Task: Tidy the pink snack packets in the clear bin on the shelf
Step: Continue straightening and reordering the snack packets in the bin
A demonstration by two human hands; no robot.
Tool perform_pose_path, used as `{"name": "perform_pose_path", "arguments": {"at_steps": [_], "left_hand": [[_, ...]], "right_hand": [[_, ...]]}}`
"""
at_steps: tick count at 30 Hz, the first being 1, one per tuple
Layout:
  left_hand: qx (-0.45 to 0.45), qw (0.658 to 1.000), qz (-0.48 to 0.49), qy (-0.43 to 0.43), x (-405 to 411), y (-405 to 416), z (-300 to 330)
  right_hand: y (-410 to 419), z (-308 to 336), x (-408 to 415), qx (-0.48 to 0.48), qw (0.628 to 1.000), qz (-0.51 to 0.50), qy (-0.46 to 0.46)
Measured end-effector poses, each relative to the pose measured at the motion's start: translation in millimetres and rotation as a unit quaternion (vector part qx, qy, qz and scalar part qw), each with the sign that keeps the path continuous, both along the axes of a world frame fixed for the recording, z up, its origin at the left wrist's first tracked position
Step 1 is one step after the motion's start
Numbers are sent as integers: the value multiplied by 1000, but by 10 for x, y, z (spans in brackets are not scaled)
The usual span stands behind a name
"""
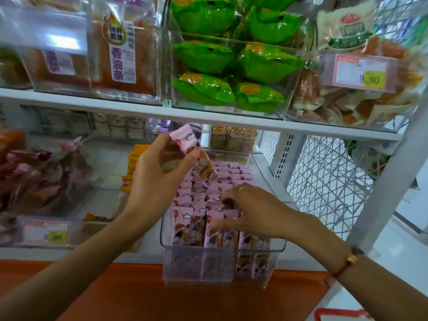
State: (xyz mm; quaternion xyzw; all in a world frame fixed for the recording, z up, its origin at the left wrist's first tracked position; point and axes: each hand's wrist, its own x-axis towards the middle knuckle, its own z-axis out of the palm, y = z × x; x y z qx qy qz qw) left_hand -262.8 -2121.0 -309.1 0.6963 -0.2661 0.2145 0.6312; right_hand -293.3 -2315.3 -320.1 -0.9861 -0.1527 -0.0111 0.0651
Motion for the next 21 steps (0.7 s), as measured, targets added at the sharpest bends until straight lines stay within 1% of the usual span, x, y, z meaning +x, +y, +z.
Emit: {"name": "perform_pose_path", "arguments": {"at_steps": [3, 7, 10, 12, 16, 21], "left_hand": [[30, 1000, -3, 8, -11, -7, -75], [51, 999, -14, 6, -34, -1, -140], [62, 998, -16, 14, -22, 20, -178], [71, 997, -13, 19, 0, 29, -172], [101, 995, -16, 17, 83, -43, -70], [149, 987, -49, 26, 218, -274, 19]], "right_hand": [[74, -5, 138, -105, 994, -12, 31], [152, -10, 218, -155, 983, -37, 92], [171, 38, 212, -135, 984, -45, 106], [122, 69, 169, -122, 987, -31, 102], [0, -17, -8, -118, 992, -10, 38], [-18, -177, -252, -40, 999, -3, -33]]}}
